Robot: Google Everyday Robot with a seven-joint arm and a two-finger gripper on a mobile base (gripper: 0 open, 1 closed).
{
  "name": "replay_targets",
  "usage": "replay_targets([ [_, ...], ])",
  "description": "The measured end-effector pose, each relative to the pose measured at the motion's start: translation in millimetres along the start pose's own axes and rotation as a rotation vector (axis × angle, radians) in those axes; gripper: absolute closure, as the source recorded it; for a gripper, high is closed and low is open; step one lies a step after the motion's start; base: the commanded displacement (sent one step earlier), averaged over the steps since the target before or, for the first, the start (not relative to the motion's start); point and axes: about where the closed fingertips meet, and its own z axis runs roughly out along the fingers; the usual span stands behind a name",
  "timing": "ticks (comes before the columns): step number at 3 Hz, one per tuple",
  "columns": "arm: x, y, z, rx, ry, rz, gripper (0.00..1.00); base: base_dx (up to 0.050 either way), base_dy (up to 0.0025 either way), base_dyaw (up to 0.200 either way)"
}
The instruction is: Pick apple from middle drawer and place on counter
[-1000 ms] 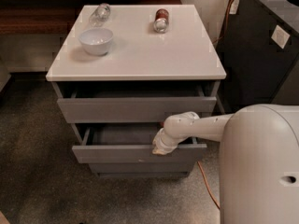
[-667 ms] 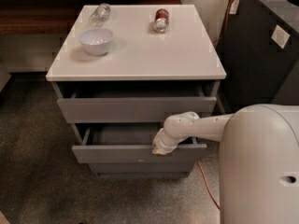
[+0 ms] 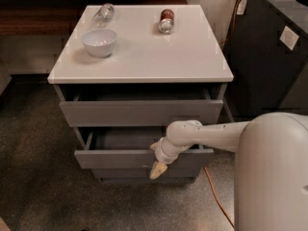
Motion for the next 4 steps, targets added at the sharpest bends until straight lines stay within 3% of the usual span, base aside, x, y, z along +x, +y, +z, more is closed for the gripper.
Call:
replay_targets([
  [1,-29.7,19.9,5.5,-0.058,-0.068,0.007,0.0,0.0,0.0,0.0],
  [4,-23.3,11.0,13.2,-0.047,-0.036,0.022,0.0,0.0,0.0,0.0],
])
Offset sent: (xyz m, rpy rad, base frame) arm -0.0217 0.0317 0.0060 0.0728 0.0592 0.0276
